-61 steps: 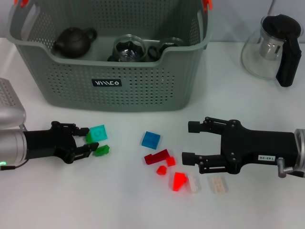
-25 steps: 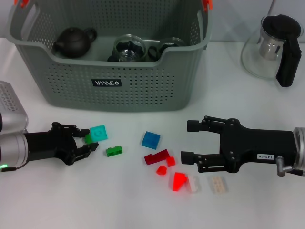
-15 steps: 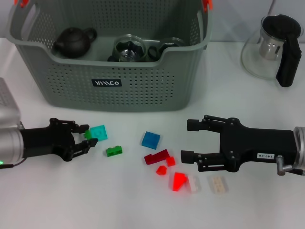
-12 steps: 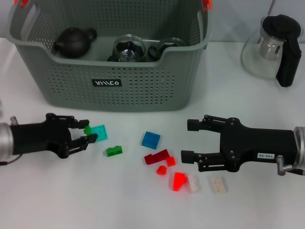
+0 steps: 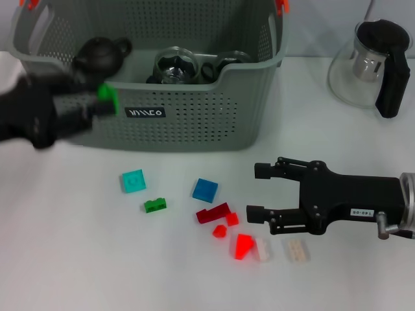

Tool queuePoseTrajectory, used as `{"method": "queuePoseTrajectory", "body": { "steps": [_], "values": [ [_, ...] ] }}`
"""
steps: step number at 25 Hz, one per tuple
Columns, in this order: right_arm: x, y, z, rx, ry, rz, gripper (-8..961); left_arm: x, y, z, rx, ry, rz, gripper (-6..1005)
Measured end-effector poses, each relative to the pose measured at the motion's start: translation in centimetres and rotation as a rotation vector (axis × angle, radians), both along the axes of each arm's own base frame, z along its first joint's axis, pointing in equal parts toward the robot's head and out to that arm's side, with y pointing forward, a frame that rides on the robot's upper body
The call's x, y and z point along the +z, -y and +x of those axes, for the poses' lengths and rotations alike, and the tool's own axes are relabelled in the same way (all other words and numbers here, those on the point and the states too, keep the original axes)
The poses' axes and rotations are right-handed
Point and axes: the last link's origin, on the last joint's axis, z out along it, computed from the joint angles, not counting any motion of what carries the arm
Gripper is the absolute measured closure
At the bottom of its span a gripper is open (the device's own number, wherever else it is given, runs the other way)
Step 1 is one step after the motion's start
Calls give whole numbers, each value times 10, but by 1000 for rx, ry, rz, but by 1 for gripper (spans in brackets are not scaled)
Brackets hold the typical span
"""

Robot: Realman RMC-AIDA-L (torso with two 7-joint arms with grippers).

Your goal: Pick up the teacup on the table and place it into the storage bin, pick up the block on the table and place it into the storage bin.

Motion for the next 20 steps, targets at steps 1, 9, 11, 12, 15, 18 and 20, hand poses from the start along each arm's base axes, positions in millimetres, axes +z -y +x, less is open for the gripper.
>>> {"method": "queuePoseTrajectory", "body": {
  "steps": [1,9,11,12,15,18,20],
  "values": [
    [0,0,0,0,0,0,25,4,-4,5,-3,29,14,569],
    [-1,0,-1,-1,-2,1,25,16,-65,56,42,103,23,562],
    [-1,-1,-1,-1,-2,2,25,13,-85,69,78,65,11,560],
    [-1,-1,-2,0,-2,2,25,9,-96,76,103,33,4,559],
    [-2,-1,-2,2,-3,2,25,-2,-125,88,202,-69,7,556],
    [-3,-1,-3,4,-3,2,26,-21,-153,97,320,-220,36,554],
    [-3,-1,-3,6,-2,2,26,-30,-160,99,350,-286,46,552]
  ]
}}
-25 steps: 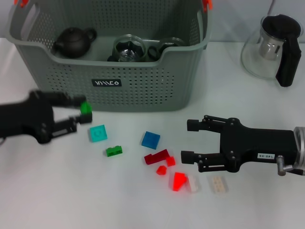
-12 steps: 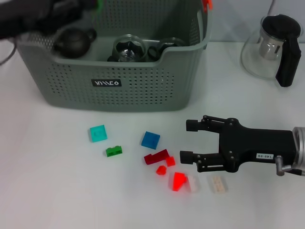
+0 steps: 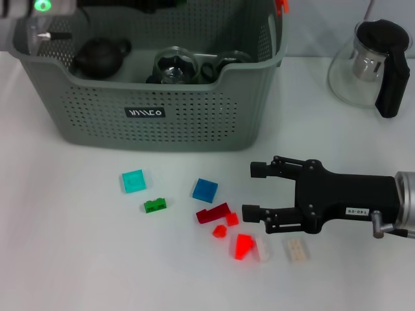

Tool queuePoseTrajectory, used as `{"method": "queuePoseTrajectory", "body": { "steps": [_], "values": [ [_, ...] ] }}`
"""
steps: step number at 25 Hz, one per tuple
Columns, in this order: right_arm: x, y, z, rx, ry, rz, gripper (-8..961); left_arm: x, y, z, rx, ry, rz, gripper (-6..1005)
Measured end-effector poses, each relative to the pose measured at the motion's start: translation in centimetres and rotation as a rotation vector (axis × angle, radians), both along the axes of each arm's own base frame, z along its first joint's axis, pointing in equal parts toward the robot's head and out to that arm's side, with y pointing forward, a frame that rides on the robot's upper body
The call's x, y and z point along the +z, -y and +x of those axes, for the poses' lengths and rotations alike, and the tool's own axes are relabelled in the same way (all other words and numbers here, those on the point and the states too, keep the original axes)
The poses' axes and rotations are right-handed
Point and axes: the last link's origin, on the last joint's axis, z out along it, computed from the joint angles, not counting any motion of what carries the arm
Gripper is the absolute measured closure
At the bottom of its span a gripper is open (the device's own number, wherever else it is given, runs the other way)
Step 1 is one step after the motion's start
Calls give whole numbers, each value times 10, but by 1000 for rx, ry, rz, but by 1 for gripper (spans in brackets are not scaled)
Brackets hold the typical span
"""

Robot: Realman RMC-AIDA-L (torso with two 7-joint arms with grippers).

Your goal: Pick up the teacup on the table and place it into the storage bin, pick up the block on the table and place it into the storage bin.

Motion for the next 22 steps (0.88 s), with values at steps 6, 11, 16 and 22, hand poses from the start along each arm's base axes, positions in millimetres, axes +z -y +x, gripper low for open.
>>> {"method": "queuePoseTrajectory", "body": {
  "steps": [6,11,16,22],
  "values": [
    [0,-1,0,0,4,1,26,-38,-9,2,56,-212,5,546],
    [-1,-1,0,-1,5,2,25,-58,-10,1,91,-316,-5,542],
    [-1,-1,0,-2,7,3,25,-61,-13,2,123,-334,34,537],
    [-1,-2,0,-3,10,5,26,-45,-3,11,93,-257,74,503]
  ]
}}
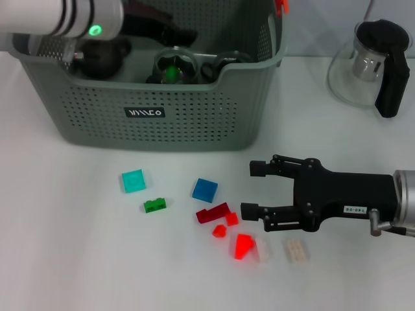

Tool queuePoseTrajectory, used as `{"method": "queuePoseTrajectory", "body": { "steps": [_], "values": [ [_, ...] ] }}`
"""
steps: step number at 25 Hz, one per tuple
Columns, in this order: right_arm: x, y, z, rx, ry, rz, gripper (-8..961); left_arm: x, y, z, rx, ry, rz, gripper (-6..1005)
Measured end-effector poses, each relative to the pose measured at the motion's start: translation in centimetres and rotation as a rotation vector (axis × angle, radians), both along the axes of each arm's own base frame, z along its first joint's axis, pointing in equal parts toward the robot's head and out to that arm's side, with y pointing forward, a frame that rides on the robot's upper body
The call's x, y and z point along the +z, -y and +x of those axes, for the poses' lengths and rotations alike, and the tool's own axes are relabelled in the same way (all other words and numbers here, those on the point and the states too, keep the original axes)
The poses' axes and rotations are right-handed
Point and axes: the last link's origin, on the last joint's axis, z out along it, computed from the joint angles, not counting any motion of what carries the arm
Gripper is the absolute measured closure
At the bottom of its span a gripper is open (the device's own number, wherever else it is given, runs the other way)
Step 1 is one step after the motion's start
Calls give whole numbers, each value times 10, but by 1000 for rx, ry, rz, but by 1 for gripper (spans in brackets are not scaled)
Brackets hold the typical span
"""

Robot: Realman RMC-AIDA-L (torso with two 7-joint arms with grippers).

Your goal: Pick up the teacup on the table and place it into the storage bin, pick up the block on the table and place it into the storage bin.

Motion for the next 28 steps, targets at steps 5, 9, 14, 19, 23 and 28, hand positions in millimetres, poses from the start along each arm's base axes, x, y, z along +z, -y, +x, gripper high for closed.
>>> {"method": "queuePoseTrajectory", "body": {
  "steps": [5,9,14,19,23,28],
  "values": [
    [0,0,-1,1,-1,0,26,28,23,3,-67,150,44,385],
    [0,-1,-1,2,-1,0,26,53,69,-12,-241,430,-5,388],
    [0,-1,-2,2,-4,1,25,72,125,-51,-426,677,-69,393],
    [0,-1,-2,2,-4,1,25,47,168,-103,-432,549,-75,398],
    [1,-1,-1,1,-4,2,26,20,190,-133,-373,420,-117,400],
    [1,-1,-1,0,-2,1,26,-14,191,-162,-269,291,-154,402]
  ]
}}
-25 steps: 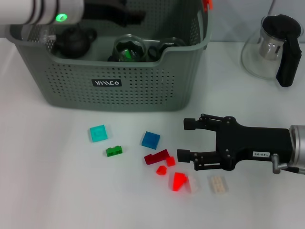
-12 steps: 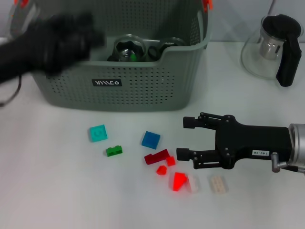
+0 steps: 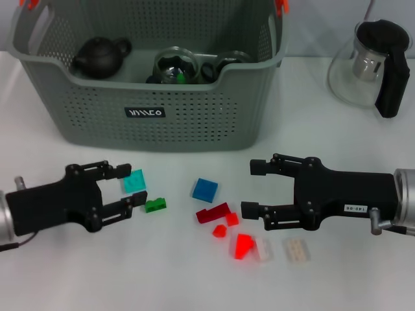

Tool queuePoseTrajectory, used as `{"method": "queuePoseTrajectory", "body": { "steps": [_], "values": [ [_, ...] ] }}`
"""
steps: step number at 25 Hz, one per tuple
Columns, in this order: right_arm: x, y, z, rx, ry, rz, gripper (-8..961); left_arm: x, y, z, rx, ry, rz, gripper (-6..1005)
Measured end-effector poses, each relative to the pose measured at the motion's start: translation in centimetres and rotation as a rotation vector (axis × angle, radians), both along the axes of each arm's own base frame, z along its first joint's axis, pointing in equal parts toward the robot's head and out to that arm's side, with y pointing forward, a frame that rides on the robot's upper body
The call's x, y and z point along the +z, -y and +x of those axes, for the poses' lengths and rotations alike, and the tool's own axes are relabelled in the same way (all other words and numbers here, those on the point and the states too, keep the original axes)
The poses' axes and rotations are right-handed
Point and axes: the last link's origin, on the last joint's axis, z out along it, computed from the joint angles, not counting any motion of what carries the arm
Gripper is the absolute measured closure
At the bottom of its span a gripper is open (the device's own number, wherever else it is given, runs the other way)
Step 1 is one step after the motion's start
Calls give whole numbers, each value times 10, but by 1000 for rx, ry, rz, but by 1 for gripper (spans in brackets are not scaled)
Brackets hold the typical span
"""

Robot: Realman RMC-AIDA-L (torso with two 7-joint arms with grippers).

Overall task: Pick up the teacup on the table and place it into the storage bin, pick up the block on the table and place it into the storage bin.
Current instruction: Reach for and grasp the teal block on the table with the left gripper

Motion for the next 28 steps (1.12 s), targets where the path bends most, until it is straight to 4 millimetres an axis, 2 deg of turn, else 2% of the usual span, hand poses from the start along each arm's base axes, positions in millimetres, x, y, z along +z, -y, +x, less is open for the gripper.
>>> {"method": "queuePoseTrajectory", "body": {
  "steps": [5,13,19,28],
  "values": [
    [2,4,6,27,14,24,27,-12,-11,-4,9,-51,13,405],
    [-2,29,32,149,17,211,28,-16,-20,0,-2,-76,5,406],
    [-1,29,33,141,8,207,29,-28,-28,-6,35,-151,7,406],
    [-1,28,32,141,7,199,29,-35,-41,-18,129,-213,57,405]
  ]
}}
